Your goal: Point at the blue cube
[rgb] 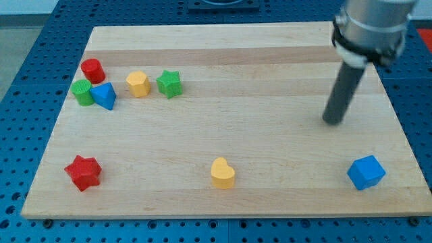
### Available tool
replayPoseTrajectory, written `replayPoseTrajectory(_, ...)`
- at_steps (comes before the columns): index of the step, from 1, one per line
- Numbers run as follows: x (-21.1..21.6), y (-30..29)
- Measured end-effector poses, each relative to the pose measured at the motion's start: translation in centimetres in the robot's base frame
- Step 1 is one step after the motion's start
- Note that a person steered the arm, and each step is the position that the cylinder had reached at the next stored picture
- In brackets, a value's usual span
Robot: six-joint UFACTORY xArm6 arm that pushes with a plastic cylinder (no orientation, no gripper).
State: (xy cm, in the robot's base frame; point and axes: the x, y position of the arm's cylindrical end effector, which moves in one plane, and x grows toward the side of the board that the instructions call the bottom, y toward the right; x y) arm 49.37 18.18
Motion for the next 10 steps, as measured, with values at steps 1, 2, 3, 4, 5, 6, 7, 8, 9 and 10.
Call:
replayPoseTrajectory(1,3.6,1.5)
replayPoseTrajectory(2,3.6,1.5)
replayPoseTrajectory(3,3.7,6.2)
replayPoseTrajectory(4,3.7,15.0)
replayPoseTrajectory(5,5.4,15.1)
replayPoseTrajectory(6,11.8,13.7)
replayPoseTrajectory(7,11.9,13.5)
replayPoseTrajectory(8,11.1,8.9)
replayPoseTrajectory(9,10.4,2.9)
replayPoseTrajectory(10,9.8,0.9)
